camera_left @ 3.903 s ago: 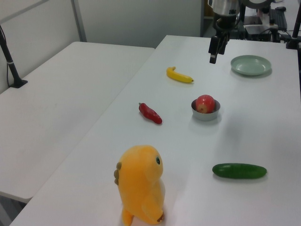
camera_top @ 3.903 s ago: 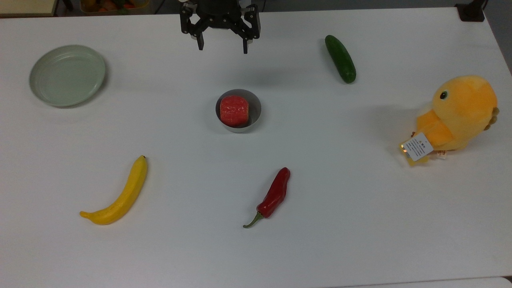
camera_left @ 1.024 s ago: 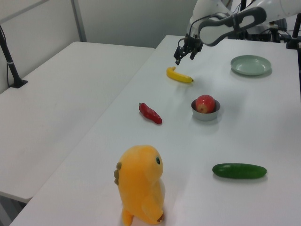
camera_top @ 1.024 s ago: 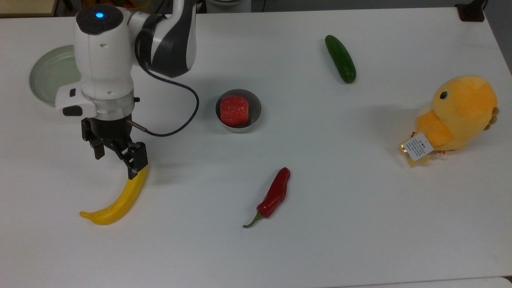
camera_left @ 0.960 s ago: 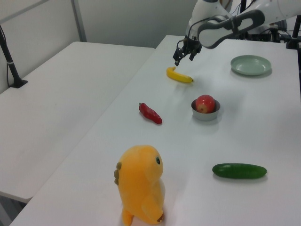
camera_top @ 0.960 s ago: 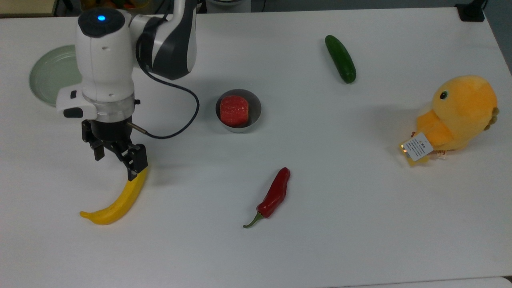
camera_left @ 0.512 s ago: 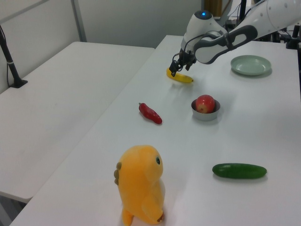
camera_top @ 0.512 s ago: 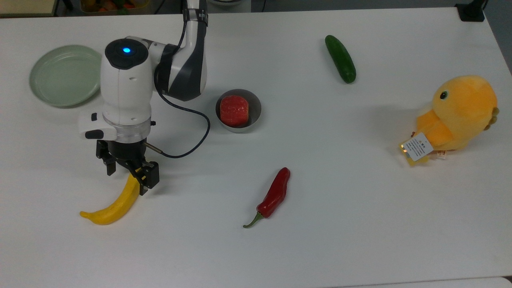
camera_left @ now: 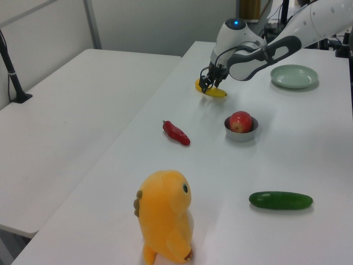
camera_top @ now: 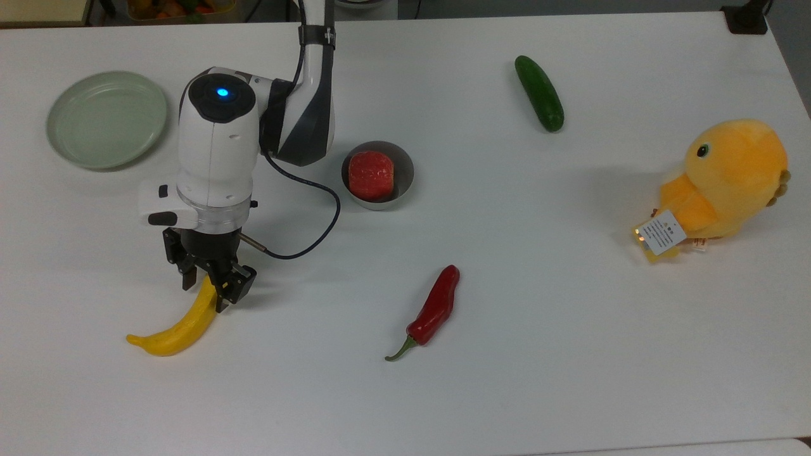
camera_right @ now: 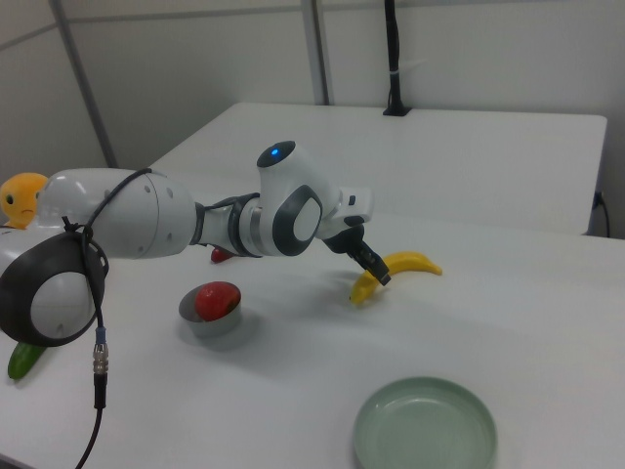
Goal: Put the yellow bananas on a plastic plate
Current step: 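Close the gripper on the middle of the yellow banana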
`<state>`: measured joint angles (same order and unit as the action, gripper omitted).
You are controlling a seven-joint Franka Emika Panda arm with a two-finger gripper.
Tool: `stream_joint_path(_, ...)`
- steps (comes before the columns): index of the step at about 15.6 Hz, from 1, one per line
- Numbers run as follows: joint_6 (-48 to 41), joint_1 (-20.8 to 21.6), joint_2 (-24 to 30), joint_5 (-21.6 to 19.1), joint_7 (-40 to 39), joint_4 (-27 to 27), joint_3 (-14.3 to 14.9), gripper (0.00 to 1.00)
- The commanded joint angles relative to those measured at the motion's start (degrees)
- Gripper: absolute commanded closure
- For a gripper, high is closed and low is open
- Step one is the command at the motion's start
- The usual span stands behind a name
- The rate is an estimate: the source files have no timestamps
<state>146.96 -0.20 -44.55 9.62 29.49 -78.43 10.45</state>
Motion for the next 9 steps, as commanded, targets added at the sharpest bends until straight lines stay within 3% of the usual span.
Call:
stream_joint_path(1, 0.9, 0.7, -0.8, 2.9, 4.2, 0.7, 0.7, 0.71)
stream_joint_path(2, 1.0, 0.7, -0.8, 2.9, 4.2, 0.7, 0.7, 0.84)
stream_joint_path(3, 1.0, 0.8, -0.9, 3.0, 4.2, 0.7, 0.7, 0.86)
stream_joint_path(9, 0.8, 0.3, 0.6, 3.6, 4.1, 0.6, 0.1, 0.87)
